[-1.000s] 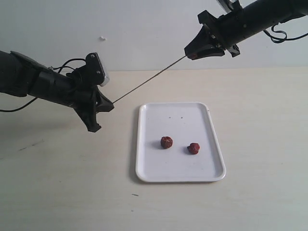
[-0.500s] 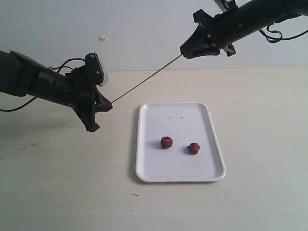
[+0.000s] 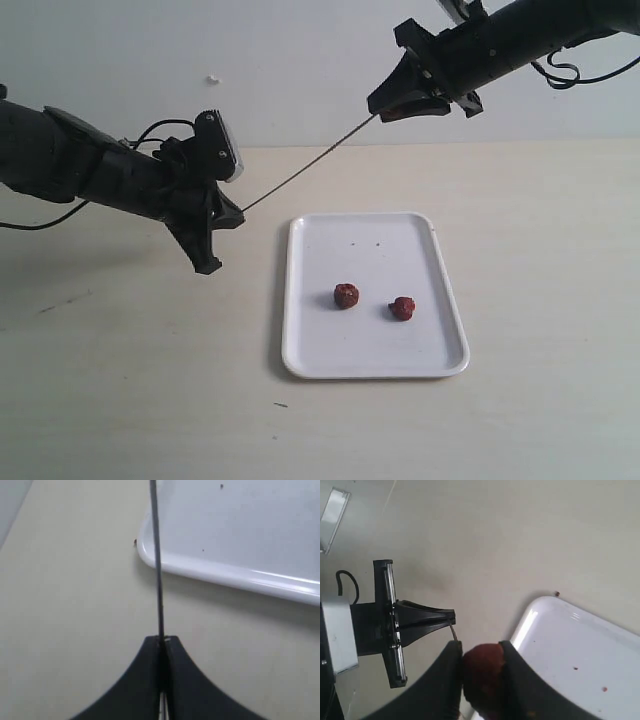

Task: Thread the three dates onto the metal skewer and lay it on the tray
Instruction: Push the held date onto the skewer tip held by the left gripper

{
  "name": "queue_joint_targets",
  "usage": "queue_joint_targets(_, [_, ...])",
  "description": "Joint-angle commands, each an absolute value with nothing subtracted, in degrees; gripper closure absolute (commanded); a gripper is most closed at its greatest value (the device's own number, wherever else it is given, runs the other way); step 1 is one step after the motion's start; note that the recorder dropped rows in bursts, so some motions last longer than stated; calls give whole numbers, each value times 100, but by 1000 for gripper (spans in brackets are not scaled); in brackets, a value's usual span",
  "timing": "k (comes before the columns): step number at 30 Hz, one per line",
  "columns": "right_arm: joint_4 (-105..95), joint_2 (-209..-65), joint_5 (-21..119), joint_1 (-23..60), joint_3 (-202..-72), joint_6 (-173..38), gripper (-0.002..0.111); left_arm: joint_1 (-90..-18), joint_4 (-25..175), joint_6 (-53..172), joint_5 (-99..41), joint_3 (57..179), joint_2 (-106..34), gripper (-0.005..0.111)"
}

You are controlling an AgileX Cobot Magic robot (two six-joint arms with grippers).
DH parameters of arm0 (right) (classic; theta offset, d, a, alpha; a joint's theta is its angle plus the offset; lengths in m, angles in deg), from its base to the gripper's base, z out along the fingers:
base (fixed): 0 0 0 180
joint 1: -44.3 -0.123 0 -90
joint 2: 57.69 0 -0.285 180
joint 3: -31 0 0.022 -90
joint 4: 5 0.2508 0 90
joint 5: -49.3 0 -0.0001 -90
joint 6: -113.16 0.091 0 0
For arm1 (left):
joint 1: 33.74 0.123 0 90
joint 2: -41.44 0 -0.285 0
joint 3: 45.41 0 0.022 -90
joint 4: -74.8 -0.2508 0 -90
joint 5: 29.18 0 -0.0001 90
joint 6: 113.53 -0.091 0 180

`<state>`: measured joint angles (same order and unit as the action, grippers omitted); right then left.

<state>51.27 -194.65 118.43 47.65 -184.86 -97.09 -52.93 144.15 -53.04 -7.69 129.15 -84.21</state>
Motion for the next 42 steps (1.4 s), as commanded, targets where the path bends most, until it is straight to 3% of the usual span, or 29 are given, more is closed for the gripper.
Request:
queue_joint_targets(1, [5307,-19438,11927,4696,-18531,-9715,84,-5370,14446,-5328,-707,12964,-8391,107])
queue_joint_targets(7, [5307,-19438,11927,4696,-18531,-9722,83,-5357,14299,-5241,-747,12941,-8391,107])
queue_joint_targets(14, [5329,-19438,11927,4696,-18531,-9664,69,-5203,14302,-5148,-606,12941,-8391,107])
queue_joint_targets(42, [5280,-19438,11927,4696,-18531,-9614,73,-5101,13990,-4816,-598,12941,-8391,107])
